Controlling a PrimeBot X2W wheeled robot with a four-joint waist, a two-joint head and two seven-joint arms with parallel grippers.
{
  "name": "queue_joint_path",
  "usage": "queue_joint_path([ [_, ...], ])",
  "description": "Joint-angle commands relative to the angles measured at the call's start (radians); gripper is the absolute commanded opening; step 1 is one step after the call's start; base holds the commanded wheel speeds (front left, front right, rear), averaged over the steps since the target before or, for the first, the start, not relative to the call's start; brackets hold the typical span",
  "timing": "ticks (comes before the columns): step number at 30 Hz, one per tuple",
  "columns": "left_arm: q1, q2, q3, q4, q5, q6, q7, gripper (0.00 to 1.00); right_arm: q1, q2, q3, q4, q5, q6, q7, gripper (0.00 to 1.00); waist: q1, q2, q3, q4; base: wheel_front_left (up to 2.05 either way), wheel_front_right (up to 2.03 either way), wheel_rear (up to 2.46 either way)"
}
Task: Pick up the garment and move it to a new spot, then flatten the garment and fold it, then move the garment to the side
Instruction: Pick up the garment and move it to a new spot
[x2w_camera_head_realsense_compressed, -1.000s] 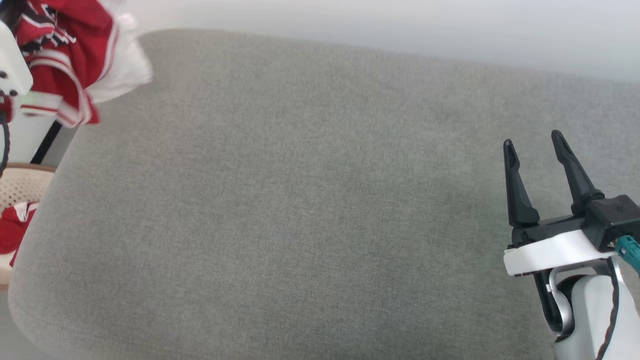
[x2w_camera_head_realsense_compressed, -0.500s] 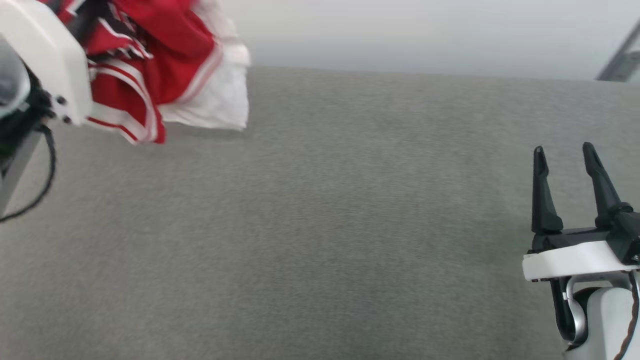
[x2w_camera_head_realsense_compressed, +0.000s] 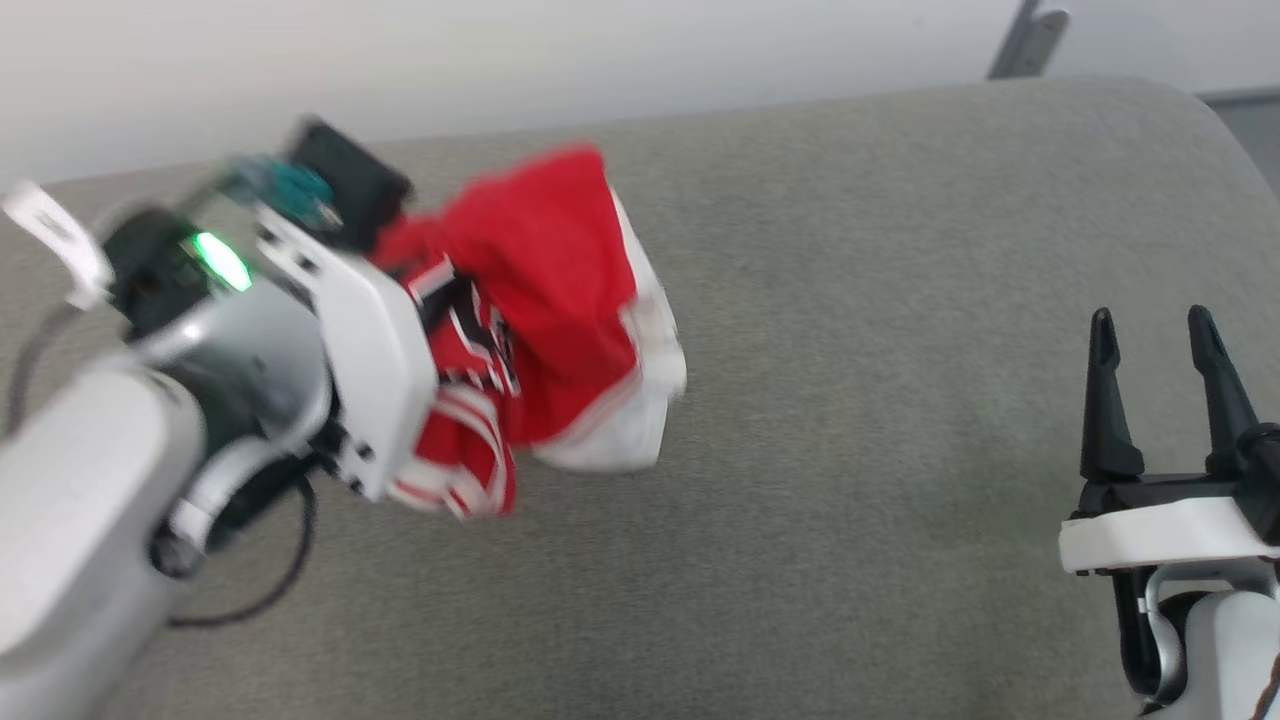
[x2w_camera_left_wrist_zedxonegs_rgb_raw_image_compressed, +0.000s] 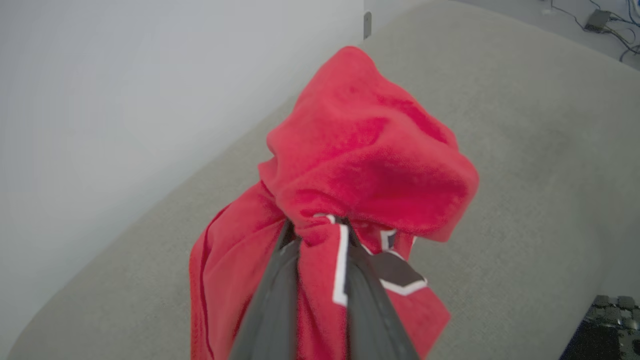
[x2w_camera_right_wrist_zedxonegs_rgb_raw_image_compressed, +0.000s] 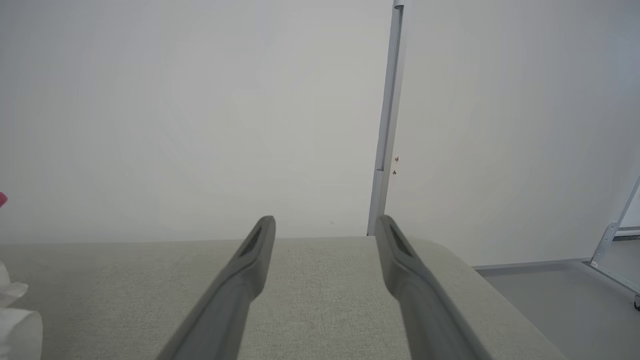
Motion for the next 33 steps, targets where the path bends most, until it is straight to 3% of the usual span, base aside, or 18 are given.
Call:
queue_joint_path([
  [1,0.018,-0.003,-0.003,0.006,0.005,0.004,0.003,0.0,0.001,0.004,0.002,0.007,0.004,0.0,-0.008,1.0,0.0,-0.0001,0.021,-0.031,0.0,0.0,0.0],
  [10,0.112,-0.073,-0.102,0.217,-0.013,-0.038,-0.017,0.0,-0.028,0.004,0.068,0.033,0.05,0.0,-0.008,1.0,0.0,-0.0001,0.065,-0.106,0.0,0.0,0.0],
  [18,0.125,-0.129,-0.143,0.466,-0.025,-0.094,-0.043,0.0,-0.041,0.003,0.084,0.038,0.061,0.0,-0.008,1.0,0.0,-0.0001,0.085,-0.128,0.0,0.0,0.0],
  [19,0.124,-0.139,-0.146,0.492,-0.03,-0.1,-0.045,0.05,-0.041,0.003,0.085,0.038,0.061,0.0,-0.008,1.0,0.0,-0.0001,0.085,-0.128,0.0,0.0,0.0],
  [20,0.125,-0.146,-0.15,0.515,-0.034,-0.105,-0.046,0.18,-0.041,0.003,0.085,0.039,0.06,0.0,-0.008,1.0,0.0,-0.0001,0.085,-0.127,0.0,0.0,0.0],
  [22,0.117,-0.162,-0.159,0.551,-0.027,-0.118,-0.055,0.33,-0.04,0.004,0.087,0.043,0.055,0.0,-0.008,1.0,0.0,-0.0001,0.08,-0.122,0.0,0.0,0.0],
  [23,0.11,-0.171,-0.158,0.563,-0.032,-0.124,-0.062,0.54,-0.04,0.003,0.088,0.044,0.051,0.0,-0.008,1.0,0.0,-0.0001,0.077,-0.117,0.0,0.0,0.0],
  [24,0.102,-0.179,-0.155,0.573,-0.037,-0.131,-0.069,1.0,-0.039,0.003,0.087,0.046,0.046,0.0,-0.008,1.0,0.0,-0.0001,0.072,-0.112,0.0,0.0,0.0],
  [33,0.07,-0.17,-0.091,0.529,-0.045,-0.14,-0.192,1.0,-0.015,0.003,0.09,0.058,0.0,0.0,-0.008,1.0,0.0,-0.0001,0.01,-0.05,0.0,0.0,0.0],
])
